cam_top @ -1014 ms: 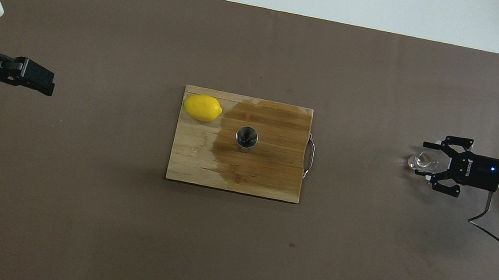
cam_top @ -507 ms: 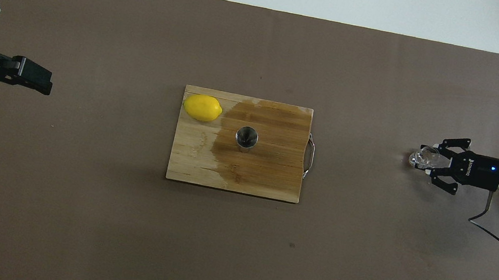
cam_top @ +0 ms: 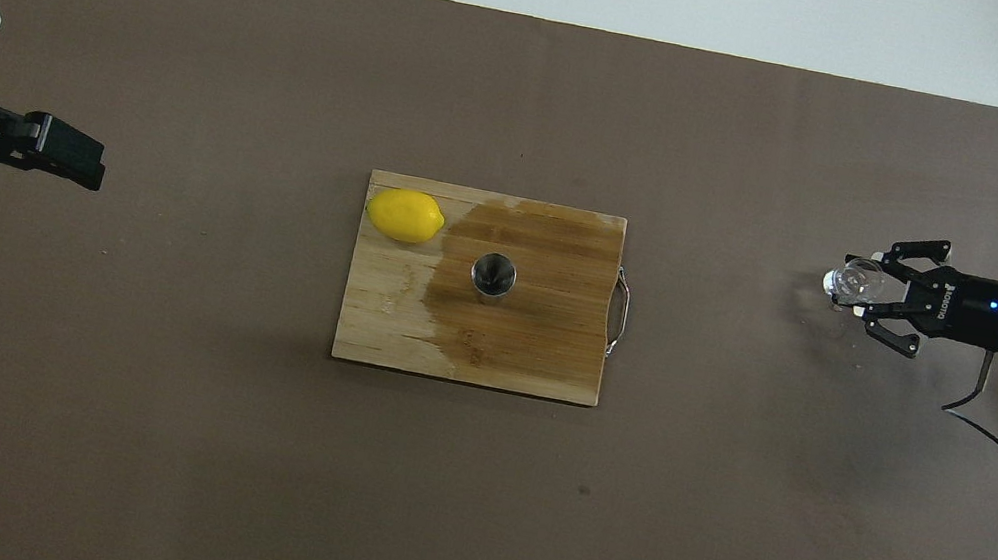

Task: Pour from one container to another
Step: 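Close the right gripper on the clear glass, then lift the clear glass with the right gripper toward the metal cup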

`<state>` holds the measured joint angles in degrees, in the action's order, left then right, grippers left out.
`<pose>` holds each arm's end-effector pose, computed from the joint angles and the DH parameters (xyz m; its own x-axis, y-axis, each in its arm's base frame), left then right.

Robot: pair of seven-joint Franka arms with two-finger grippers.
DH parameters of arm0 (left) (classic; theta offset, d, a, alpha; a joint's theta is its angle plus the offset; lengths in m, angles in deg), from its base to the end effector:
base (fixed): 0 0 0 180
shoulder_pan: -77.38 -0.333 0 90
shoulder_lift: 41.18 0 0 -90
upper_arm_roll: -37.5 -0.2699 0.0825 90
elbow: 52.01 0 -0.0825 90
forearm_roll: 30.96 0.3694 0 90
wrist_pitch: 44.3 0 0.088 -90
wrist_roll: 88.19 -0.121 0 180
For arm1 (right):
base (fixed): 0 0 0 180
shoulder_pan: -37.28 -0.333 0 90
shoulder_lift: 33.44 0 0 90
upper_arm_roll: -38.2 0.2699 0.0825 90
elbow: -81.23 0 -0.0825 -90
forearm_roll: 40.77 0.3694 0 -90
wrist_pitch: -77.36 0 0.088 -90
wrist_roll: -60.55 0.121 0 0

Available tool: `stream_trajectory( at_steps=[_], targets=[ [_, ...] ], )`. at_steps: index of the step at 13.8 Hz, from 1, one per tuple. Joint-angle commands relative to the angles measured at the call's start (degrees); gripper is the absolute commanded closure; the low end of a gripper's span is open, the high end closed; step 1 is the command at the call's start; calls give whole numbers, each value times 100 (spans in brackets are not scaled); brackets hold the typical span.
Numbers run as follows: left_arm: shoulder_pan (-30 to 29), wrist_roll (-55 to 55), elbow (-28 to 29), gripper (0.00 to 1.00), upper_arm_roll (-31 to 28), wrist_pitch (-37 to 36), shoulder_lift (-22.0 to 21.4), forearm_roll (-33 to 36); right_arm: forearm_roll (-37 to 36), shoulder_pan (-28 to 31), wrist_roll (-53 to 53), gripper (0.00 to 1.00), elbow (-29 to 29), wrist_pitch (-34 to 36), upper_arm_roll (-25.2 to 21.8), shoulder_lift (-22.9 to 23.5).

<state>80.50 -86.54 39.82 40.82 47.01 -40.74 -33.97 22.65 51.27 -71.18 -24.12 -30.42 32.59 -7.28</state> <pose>0.5388 -0.0670 0.5478 0.9964 -0.0823 -0.0183 -0.0813 -0.9953 0.0524 0.5811 -0.1208 0.2440 0.0909 0.5525 0.8286 0.9712 -0.2332 0.0489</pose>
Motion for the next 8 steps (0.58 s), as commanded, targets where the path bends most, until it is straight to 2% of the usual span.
stream_trajectory(
  at_steps=[1,5,8],
  targets=[
    [-31,29,116,0,11,-26,-131,-34,47,-264,279,100,-257,-208,33,-620],
    [-31,29,116,0,11,-26,-131,-34,47,-800,717,100,-284,-304,33,-858],
    [-31,29,116,0,11,-26,-131,-34,47,-1370,1184,100,-284,-786,33,-1025]
  ],
)
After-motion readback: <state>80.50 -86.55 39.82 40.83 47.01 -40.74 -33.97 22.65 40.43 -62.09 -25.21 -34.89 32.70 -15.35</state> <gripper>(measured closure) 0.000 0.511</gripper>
